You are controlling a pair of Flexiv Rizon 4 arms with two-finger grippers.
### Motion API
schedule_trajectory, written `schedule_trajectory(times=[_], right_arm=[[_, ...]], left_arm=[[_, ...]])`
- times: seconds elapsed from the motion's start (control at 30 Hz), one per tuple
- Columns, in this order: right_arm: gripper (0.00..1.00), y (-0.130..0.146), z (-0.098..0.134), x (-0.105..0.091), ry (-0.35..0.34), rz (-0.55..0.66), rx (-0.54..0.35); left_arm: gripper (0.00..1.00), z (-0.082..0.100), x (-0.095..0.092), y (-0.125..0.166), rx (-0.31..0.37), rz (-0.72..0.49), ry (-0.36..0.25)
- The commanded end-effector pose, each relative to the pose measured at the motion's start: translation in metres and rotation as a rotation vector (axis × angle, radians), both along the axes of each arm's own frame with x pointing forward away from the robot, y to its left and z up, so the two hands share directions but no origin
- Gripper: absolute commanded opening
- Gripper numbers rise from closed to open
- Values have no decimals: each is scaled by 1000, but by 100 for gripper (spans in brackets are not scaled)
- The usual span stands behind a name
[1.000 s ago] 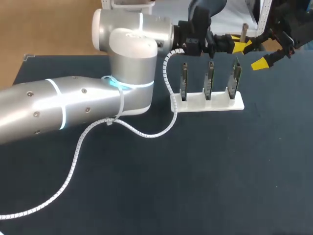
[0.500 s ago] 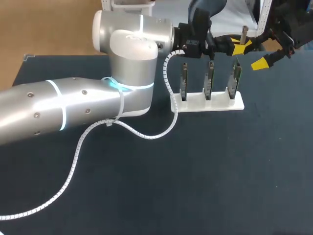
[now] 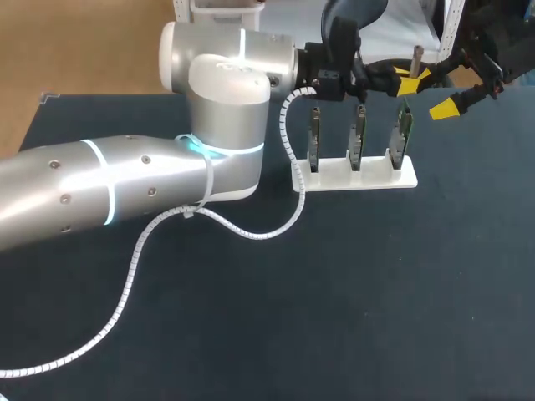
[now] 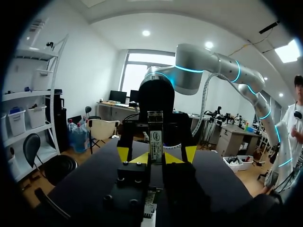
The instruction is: Pick up the optical module with the left hand, and insert it into the network port with the right hand.
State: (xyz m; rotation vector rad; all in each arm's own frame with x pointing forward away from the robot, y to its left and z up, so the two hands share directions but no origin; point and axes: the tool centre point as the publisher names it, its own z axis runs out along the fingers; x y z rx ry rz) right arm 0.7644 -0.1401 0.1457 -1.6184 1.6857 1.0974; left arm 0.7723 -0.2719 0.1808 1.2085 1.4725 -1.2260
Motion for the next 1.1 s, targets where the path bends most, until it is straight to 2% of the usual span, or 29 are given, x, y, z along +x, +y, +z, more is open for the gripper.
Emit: schedule_trajectory(times=[0.03, 1.1], right_arm=[[100, 0, 0, 3, 4, 6, 2], [100, 0, 0, 3, 4, 6, 2]], left_arm=[[0, -1, 3, -2, 3, -8, 5], [0, -10, 7, -5, 7, -4, 16]])
